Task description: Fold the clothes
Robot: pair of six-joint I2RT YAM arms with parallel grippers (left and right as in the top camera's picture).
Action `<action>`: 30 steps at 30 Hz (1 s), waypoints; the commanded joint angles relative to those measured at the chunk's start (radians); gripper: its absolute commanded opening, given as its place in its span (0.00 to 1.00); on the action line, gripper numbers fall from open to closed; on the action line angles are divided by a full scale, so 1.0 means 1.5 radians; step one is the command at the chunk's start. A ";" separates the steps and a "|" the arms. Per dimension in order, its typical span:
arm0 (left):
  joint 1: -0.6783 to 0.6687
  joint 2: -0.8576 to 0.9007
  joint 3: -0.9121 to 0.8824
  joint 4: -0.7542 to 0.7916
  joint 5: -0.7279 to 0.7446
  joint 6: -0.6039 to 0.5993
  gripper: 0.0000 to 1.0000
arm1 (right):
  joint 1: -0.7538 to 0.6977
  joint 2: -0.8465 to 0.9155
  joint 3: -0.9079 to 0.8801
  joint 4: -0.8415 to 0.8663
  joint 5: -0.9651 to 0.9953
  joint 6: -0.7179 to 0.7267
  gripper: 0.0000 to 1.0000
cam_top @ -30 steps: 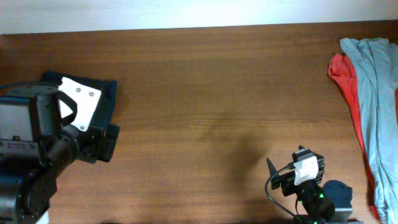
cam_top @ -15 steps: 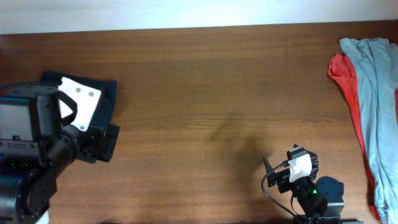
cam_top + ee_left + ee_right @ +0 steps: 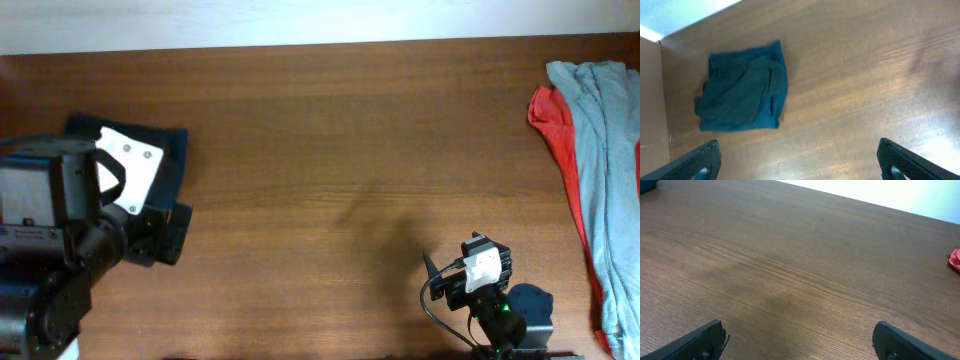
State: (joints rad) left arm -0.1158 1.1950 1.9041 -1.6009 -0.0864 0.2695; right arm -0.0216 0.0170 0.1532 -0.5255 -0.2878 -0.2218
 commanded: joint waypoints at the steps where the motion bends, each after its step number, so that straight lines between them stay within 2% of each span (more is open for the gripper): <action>1: -0.003 -0.007 -0.004 0.027 -0.013 0.003 0.99 | 0.006 -0.003 -0.005 0.002 0.006 -0.004 0.99; 3: -0.003 -0.030 -0.062 0.124 0.026 0.003 0.99 | 0.006 -0.003 -0.005 0.002 0.006 -0.004 0.98; 5: -0.003 -0.083 -0.209 0.304 0.062 0.004 0.99 | 0.006 -0.003 -0.005 0.002 0.006 -0.004 0.99; 6: -0.003 -0.094 -0.239 0.335 0.064 0.004 0.99 | 0.006 -0.003 -0.005 0.002 0.006 -0.004 0.98; 7: -0.003 -0.133 -0.338 0.427 0.067 0.003 0.99 | 0.006 -0.003 -0.005 0.002 0.006 -0.004 0.99; 9: -0.003 -0.185 -0.454 0.530 0.086 0.003 0.99 | 0.006 -0.003 -0.005 0.002 0.006 -0.004 0.99; 13: 0.005 -0.301 -0.652 0.670 0.096 0.003 0.99 | 0.006 -0.003 -0.005 0.002 0.006 -0.004 0.99; 16: 0.027 -0.393 -0.775 0.724 0.096 0.003 0.99 | 0.006 -0.003 -0.005 0.002 0.006 -0.004 0.99; 17: 0.039 -0.457 -0.844 0.745 0.096 0.002 0.99 | 0.006 -0.003 -0.005 0.002 0.006 -0.004 0.99; 21: 0.039 -0.597 -0.952 0.760 0.095 -0.005 0.99 | 0.006 -0.003 -0.005 0.002 0.006 -0.004 0.98; 25: 0.031 -0.694 -1.030 0.778 0.095 -0.008 0.99 | 0.006 -0.003 -0.005 0.002 0.006 -0.004 0.99; 30: 0.027 -0.779 -1.174 0.887 0.080 -0.061 0.99 | 0.006 -0.003 -0.005 0.002 0.006 -0.004 0.99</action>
State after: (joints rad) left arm -0.0711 0.0822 0.2523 -0.3370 0.0444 0.2443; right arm -0.0185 0.0166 0.1520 -0.5224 -0.2844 -0.2211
